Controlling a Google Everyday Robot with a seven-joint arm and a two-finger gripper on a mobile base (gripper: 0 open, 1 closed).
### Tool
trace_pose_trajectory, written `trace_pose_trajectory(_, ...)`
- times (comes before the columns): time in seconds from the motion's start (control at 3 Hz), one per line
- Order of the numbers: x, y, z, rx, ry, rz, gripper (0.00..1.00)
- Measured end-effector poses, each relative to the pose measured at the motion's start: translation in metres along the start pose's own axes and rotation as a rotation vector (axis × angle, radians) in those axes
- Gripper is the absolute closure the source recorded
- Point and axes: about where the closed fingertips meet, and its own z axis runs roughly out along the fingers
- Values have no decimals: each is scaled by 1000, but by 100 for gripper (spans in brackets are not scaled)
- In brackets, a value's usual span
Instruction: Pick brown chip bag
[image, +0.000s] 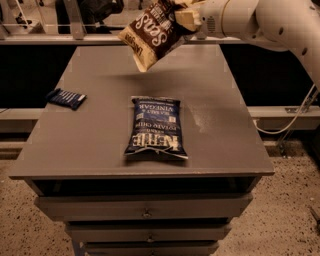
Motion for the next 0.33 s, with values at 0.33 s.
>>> trace_pose_trajectory(0.33,0,0,0,0,0,0,100)
